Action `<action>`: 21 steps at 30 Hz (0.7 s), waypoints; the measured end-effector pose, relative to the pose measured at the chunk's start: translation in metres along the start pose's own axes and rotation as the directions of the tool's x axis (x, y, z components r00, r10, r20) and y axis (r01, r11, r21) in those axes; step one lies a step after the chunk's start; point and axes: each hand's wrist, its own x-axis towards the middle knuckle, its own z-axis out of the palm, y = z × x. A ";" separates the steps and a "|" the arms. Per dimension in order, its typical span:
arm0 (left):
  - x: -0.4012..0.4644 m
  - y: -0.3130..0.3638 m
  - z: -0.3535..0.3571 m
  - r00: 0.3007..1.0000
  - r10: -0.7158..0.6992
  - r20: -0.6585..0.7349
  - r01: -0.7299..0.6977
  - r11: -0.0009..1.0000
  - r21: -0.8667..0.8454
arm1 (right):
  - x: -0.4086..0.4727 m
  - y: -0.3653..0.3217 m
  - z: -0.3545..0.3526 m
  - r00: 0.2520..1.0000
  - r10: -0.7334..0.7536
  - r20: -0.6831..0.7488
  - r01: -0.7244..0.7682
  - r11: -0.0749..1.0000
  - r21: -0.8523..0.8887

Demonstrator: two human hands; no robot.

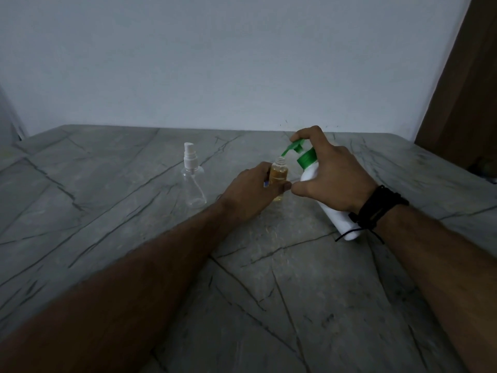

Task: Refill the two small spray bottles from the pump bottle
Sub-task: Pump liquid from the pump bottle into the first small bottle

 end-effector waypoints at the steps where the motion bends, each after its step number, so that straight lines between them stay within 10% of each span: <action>1: 0.000 0.000 0.000 1.000 -0.003 0.003 0.003 1.000 0.003 | 0.000 0.000 0.000 1.000 -0.003 -0.006 0.003 1.000 0.005; 21: 0.000 -0.002 -0.001 1.000 0.013 -0.007 -0.013 1.000 -0.014 | 0.001 -0.001 -0.001 1.000 0.009 0.001 -0.009 1.000 0.002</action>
